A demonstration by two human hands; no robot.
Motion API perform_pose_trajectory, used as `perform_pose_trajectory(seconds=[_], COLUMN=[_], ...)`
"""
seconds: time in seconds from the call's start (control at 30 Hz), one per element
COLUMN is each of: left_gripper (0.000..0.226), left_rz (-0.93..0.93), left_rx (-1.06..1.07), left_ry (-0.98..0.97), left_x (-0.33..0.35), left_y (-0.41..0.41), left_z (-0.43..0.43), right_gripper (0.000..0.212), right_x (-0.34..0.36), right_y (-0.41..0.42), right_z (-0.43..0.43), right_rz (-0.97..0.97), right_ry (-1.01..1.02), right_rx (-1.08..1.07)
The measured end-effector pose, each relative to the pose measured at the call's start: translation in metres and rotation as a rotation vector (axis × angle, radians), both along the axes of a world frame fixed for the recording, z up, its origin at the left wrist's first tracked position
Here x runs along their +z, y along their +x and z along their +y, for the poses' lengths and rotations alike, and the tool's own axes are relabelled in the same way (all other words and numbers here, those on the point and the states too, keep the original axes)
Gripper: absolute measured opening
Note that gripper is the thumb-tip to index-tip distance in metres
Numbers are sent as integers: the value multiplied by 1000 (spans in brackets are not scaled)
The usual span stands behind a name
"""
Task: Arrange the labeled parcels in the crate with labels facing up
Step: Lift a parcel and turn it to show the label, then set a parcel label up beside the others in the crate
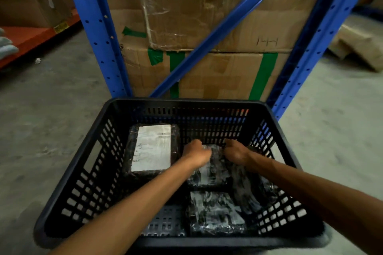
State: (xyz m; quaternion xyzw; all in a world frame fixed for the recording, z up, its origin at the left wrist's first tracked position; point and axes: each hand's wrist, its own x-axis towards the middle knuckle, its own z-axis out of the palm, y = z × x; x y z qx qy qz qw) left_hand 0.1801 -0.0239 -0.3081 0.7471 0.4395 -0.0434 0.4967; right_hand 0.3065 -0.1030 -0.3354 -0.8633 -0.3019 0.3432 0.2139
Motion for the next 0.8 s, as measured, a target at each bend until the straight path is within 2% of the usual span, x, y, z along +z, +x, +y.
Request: perform_pose_trajectory(seconds=[0.07, 0.17, 0.23, 0.33, 0.4, 0.53, 0.63, 0.7, 0.8], left_gripper=[28, 47, 53, 65, 67, 54, 70, 69, 50], left_rz=[41, 122, 217, 285, 318, 372, 424, 445, 400], left_rx=[59, 112, 137, 161, 138, 91, 99, 124, 189], left_ry=[-51, -63, 15, 77, 106, 111, 53, 34, 95], left_x=[-14, -32, -43, -55, -62, -73, -75, -77, -79], left_y=[10, 19, 23, 25, 24, 20, 21, 23, 22], left_z=[-5, -3, 0, 1, 0, -1, -3, -7, -9], right_gripper=[26, 52, 64, 64, 68, 76, 83, 79, 54], right_x=[-6, -25, -33, -44, -56, -76, -74, -66, -49], right_y=[-3, -6, -7, -13, -18, -25, -26, -24, -14], right_z=[8, 23, 30, 36, 39, 50, 53, 45, 33], right_rz=[28, -24, -74, -143, -155, -231, -227, -164, -55], right_ry=[-31, -221, -350, -472, -465, -608, -638, -555, -408], right_rx=[20, 82, 93, 159, 166, 167, 146, 68, 144])
